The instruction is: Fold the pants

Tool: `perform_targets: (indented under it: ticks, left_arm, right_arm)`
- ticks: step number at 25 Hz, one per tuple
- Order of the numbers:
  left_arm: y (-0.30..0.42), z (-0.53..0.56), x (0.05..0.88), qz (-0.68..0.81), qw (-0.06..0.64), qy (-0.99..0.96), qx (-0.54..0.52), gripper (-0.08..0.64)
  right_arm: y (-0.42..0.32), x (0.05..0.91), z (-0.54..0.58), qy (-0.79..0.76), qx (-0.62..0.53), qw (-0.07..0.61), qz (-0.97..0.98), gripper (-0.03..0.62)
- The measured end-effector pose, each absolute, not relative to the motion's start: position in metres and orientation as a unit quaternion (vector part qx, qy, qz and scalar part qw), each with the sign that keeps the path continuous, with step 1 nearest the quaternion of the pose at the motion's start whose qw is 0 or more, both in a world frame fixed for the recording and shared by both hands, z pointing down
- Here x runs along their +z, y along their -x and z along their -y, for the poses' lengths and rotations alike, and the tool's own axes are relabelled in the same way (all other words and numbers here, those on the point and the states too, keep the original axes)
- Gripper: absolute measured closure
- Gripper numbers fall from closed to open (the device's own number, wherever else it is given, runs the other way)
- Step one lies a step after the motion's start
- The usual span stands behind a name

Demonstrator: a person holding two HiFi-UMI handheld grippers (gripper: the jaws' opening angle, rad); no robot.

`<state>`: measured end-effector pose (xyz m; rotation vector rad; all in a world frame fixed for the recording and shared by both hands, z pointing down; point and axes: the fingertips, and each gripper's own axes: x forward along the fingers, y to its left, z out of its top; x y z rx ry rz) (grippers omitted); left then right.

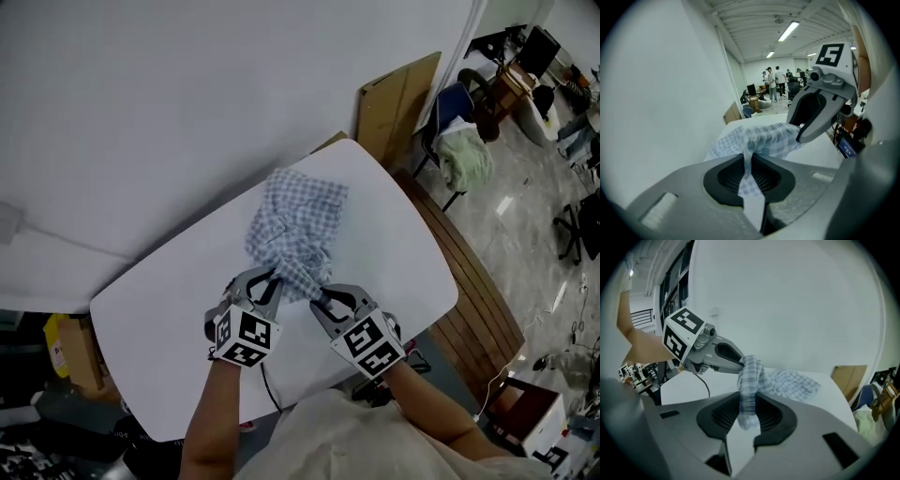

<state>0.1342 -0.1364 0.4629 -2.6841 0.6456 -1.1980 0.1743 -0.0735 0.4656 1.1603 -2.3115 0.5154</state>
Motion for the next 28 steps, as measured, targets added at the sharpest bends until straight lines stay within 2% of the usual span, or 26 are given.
perform_targets:
  ticks: [9, 15, 19, 23, 26, 28]
  left_arm:
    - [-0.038, 0.104, 0.531, -0.277, 0.006, 0.862, -0.425, 0.508]
    - [0.009, 0.092, 0.577, -0.308, -0.072, 0.842, -0.437, 0.508]
    - [0.04, 0.078, 0.59, -0.337, -0.124, 0.826, -0.434, 0.508]
    - [0.044, 0.061, 0.578, -0.345, -0.163, 0.836, -0.394, 0.508]
    - [0.03, 0.053, 0.569, -0.337, -0.169, 0.844, -0.381, 0.504]
    - [0.017, 0.053, 0.566, -0.33, -0.163, 0.847, -0.385, 0.441]
  right_arm:
    - [-0.088, 0.521, 0.042, -0.34, 0.128, 0.342, 0.867, 0.485]
    - [-0.053, 0.566, 0.028, -0.312, 0.088, 0.396, 0.859, 0.479]
    - [-0.029, 0.573, 0.005, -0.267, 0.107, 0.397, 0.872, 0.397]
    - [-0.031, 0.554, 0.001, -0.267, 0.107, 0.384, 0.877, 0.396]
    - [-0.056, 0.546, 0.024, -0.301, 0.085, 0.399, 0.862, 0.396]
    - [-0.07, 0.545, 0.044, -0.319, 0.068, 0.415, 0.849, 0.396]
